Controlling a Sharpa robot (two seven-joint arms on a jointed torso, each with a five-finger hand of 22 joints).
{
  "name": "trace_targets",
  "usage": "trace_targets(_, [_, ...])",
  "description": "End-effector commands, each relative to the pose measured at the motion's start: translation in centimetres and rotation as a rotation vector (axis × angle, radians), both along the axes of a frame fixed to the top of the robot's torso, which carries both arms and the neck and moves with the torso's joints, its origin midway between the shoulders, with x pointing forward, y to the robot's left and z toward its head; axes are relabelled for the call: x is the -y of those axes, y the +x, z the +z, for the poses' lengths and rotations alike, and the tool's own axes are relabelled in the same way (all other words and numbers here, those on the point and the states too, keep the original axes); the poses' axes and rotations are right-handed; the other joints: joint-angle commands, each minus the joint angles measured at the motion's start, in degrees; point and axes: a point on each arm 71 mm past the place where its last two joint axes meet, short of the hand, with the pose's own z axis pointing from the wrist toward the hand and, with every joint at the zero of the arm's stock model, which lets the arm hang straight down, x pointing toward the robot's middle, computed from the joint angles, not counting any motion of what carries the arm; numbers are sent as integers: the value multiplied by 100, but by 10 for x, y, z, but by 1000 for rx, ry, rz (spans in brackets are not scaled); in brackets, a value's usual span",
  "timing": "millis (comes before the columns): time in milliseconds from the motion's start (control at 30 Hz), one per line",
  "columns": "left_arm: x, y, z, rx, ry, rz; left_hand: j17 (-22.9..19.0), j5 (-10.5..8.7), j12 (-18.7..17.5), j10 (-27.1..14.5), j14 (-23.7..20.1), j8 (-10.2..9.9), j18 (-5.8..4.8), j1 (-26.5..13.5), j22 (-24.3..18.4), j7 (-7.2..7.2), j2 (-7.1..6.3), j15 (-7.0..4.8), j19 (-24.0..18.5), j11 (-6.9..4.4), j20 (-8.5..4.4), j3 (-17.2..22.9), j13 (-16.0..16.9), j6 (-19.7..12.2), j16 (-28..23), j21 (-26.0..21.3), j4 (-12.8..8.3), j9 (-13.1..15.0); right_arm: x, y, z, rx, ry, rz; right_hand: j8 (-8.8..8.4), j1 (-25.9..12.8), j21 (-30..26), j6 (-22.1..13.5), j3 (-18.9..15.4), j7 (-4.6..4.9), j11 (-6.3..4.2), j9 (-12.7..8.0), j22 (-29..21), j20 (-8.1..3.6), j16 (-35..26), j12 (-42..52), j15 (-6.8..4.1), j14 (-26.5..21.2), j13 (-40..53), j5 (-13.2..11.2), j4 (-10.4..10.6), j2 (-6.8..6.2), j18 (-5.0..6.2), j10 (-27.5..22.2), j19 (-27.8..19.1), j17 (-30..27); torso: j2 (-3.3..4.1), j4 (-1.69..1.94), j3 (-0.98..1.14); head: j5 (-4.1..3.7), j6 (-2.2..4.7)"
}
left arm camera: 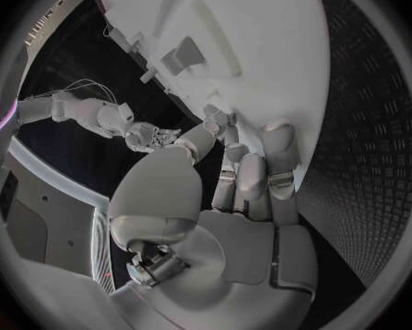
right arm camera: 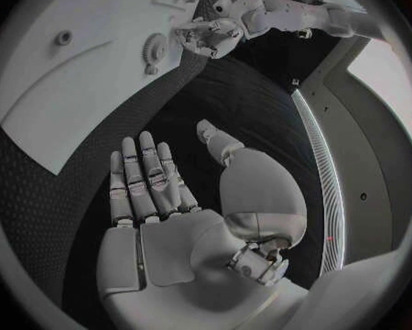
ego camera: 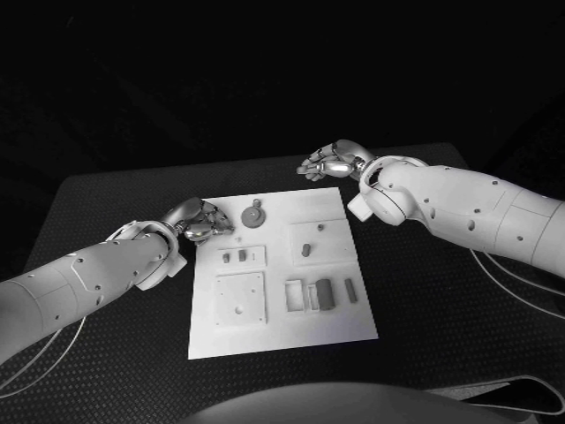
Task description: Assemble the parts on the task board
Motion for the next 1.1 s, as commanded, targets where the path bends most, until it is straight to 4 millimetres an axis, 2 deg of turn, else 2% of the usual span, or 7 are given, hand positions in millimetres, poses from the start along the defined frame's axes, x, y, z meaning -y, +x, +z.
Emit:
trace_targets(33, [-1,0,0,-8,-9,-3,7,-28,40,-43,-39,-33,415,59,141,52,7,-4,-50,0,-10,-35,-7,1,-26,27,-7,-8,-1,0,0,1,2,13,33,-50,-40,-31,9,373,-8,-6,8,-1,-20,-28,7,47,-8,-10,27,8,52,34,43,4,-1,3,-4,3,-1])
trace_targets(567, [-12,2,-8,-55,169,18,19,-27,49,-69,-52,-45,422,88,137,64,8,4,-66,10,-6,-54,-14,-8,-26,48,-10,-10,0,-1,-1,0,2,12,35,-51,-44,-31,8,373,-7,-8,11,0,-21,-28,7,47,-8,-10,28,8,53,34,45,4,-1,1,-2,6,1])
trace_targets(1100, [-13,0,-10,-102,139,9,37,-27,75,-100,-65,-60,427,89,130,75,83,14,-87,21,9,-64,-25,-15,-30,76,12,-10,1,-1,-1,-1,2,12,36,-51,-49,-32,8,373,-7,-10,15,0,-21,-29,7,47,-8,-10,28,8,54,34,46,4,0,-5,5,6,-10])
